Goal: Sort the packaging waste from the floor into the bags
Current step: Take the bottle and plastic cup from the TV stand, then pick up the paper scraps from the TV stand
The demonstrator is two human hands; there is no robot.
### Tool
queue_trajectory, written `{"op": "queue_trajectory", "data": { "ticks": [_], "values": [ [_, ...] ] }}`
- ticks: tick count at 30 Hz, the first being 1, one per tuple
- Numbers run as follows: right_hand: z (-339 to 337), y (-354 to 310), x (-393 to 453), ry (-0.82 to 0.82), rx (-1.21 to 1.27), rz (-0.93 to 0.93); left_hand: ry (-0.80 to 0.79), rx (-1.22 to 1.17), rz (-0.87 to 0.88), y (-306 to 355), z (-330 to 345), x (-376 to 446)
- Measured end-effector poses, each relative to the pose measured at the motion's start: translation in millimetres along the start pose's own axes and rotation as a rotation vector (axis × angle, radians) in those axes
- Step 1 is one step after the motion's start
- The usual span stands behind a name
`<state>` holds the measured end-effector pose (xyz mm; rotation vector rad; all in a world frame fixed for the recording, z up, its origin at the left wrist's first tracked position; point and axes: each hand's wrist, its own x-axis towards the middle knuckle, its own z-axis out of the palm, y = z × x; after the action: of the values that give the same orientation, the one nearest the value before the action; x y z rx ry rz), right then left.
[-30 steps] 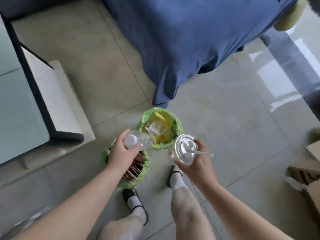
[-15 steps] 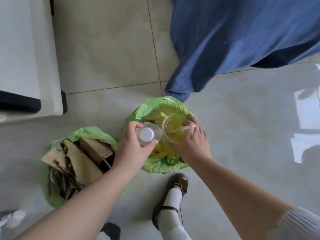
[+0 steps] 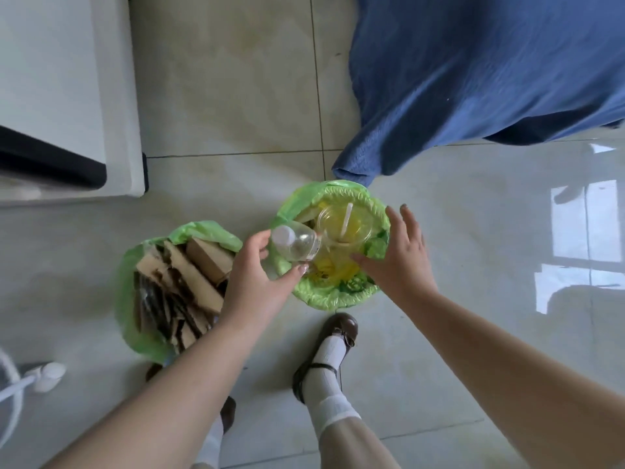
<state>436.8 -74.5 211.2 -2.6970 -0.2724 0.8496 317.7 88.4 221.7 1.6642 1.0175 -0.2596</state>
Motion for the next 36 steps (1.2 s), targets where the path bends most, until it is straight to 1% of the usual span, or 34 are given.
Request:
{"op": "queue_trajectory", "data": {
  "ticks": [2,4,7,10,13,17,19,22,26,30,33,36],
  "values": [
    [-20.6,-25.5,-35.4,0.02,0.131,-0.039,-0.039,-0.069,-0.015,16.1,-28.3,-29.9],
    [-37.6,-54.8,-71.4,-0.01,0.163,-0.104,-0.065,-0.133,-0.028,25.4,-59.0,-60.5],
    [-55.2,-105.0,-120.9,-0.078,0.157,-0.196,-0.012,-0.24,-0.057,32.8,-117.1,-109.7],
    [-73.3,-169.9,-165.3,-0.179,0.121,-0.314,0.13,-0.306,-0.068,37.9,-185.2,-162.4],
    [-83.4,-237.4,-205.8,-0.318,0.021,-0.453,0.261,-0.398,-0.117,31.2,-247.9,-222.6],
    [-74.1,-326.0,-266.7,-0.495,-0.17,-0.697,0.476,-0.605,-0.155,-2.2,-303.4,-322.7],
    [-69.3,-357.1,-287.6,-0.56,-0.242,-0.764,0.547,-0.678,-0.184,-14.3,-315.3,-356.3],
    [-41.9,-413.1,-349.7,-0.717,-0.336,-0.93,0.738,-0.811,-0.222,-46.5,-349.9,-428.9],
    [9.0,-478.6,-452.9,-0.817,-0.465,-1.118,0.946,-0.947,-0.273,-103.8,-396.7,-525.7],
    [71.2,-521.8,-569.7,-0.946,-0.484,-1.139,1.11,-1.027,-0.295,-174.1,-429.1,-623.4],
    [116.0,-541.6,-641.5,-1.022,-0.588,-1.205,1.213,-1.08,-0.339,-221.4,-443.8,-678.1],
    [154.5,-566.1,-703.6,-1.077,-0.701,-1.28,1.293,-1.182,-0.364,-262.9,-461.1,-720.9]
  ]
}}
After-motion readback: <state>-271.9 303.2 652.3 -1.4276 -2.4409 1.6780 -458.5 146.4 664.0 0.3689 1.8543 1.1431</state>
